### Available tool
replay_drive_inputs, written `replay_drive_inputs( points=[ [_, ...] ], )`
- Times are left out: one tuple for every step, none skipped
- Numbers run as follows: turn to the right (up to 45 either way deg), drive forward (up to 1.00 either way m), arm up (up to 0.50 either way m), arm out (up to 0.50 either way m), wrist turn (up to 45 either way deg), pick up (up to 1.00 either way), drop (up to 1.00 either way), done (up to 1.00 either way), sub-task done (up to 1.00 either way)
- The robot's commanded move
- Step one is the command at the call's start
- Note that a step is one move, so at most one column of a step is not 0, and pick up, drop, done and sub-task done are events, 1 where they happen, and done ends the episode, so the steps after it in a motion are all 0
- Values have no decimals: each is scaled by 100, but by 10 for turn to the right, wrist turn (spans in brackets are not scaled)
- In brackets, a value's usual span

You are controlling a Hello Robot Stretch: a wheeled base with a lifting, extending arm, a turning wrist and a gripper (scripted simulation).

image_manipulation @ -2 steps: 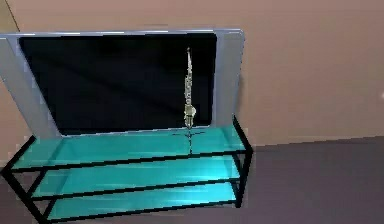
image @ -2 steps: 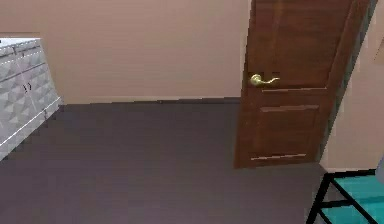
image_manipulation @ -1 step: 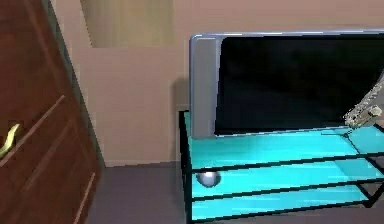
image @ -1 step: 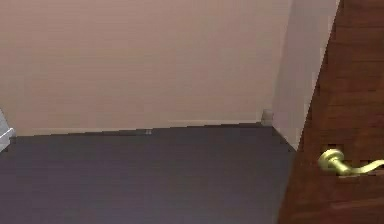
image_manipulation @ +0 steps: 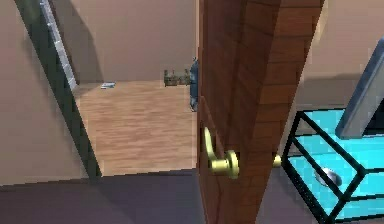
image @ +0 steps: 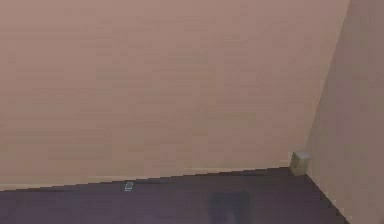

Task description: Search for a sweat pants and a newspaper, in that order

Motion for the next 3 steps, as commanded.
replay_drive_inputs(
  points=[
    [120, 0, 0, 0, 0, 0, 0, 0, 0],
    [0, 5, 0, 0, 0, 0, 0, 0, 0],
    [450, 0, 0, 0, 0, 0, 0, 0, 0]
  ],
)
